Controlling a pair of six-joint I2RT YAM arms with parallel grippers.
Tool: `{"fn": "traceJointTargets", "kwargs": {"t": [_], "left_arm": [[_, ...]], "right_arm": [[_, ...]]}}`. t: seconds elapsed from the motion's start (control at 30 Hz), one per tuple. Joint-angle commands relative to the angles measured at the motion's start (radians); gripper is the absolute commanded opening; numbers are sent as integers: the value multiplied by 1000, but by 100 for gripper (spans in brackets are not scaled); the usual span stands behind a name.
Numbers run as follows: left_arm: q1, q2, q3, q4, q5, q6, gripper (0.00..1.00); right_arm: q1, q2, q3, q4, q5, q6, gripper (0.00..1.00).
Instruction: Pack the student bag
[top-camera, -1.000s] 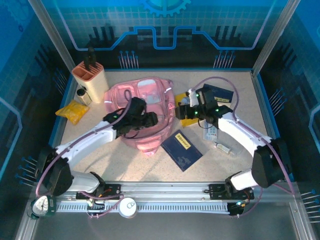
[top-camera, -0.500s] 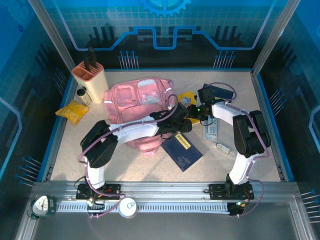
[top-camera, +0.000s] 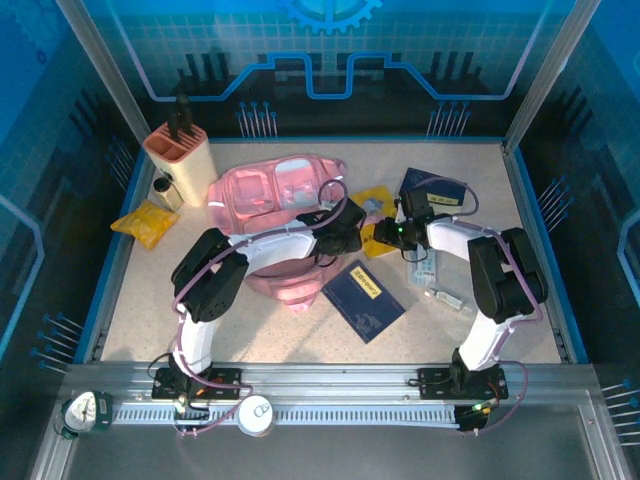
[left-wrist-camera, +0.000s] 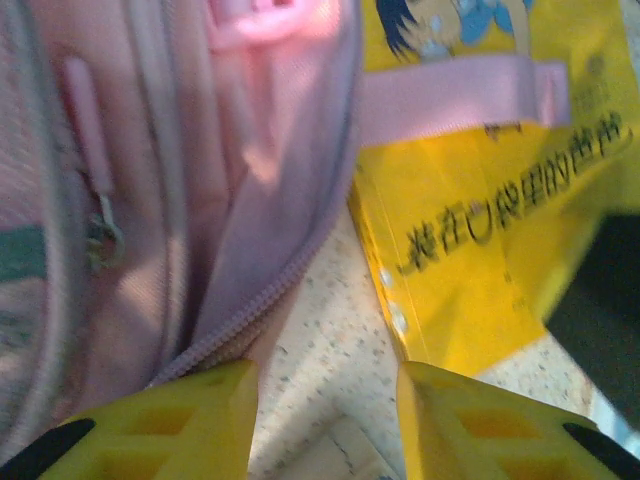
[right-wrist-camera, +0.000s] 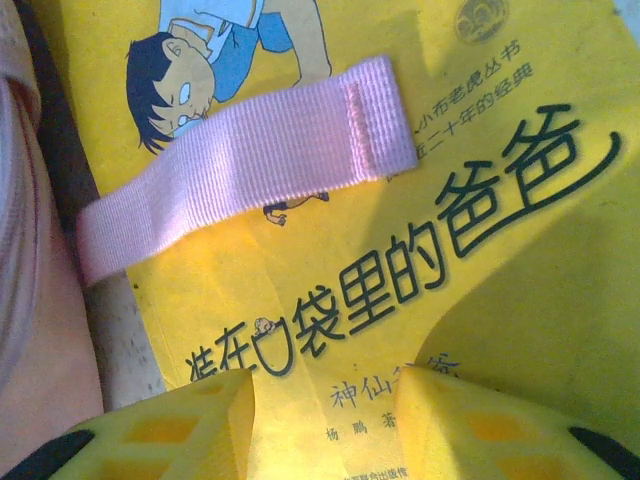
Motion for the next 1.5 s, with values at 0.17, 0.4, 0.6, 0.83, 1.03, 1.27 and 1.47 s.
{"fn": "traceJointTargets", "kwargs": {"t": [0.17, 0.4, 0.6, 0.83, 1.03, 1.27, 1.47], "left_arm": [[50, 0, 8, -114, -92, 49, 42], [27, -56, 7, -75, 52, -25, 46], [-6, -20, 41, -50, 118, -114, 47], [-27, 62, 106, -61, 128, -109, 47], [-27, 138, 171, -108, 114, -85, 47], [7, 191, 163, -110, 115, -79, 39], [30, 215, 159, -117, 103, -68, 27]], "right_arm": [[144, -129, -163, -100, 34, 141, 45], [73, -232, -83, -211, 55, 48, 60], [-52, -157, 1, -248, -45, -67, 65], [-96, -73, 76, -278, -37, -132, 70], [-112, 24, 133, -271, -73, -166, 73], [-106, 55, 131, -269, -175, -199, 74], [-107, 12, 100, -275, -296, -209, 74]]}}
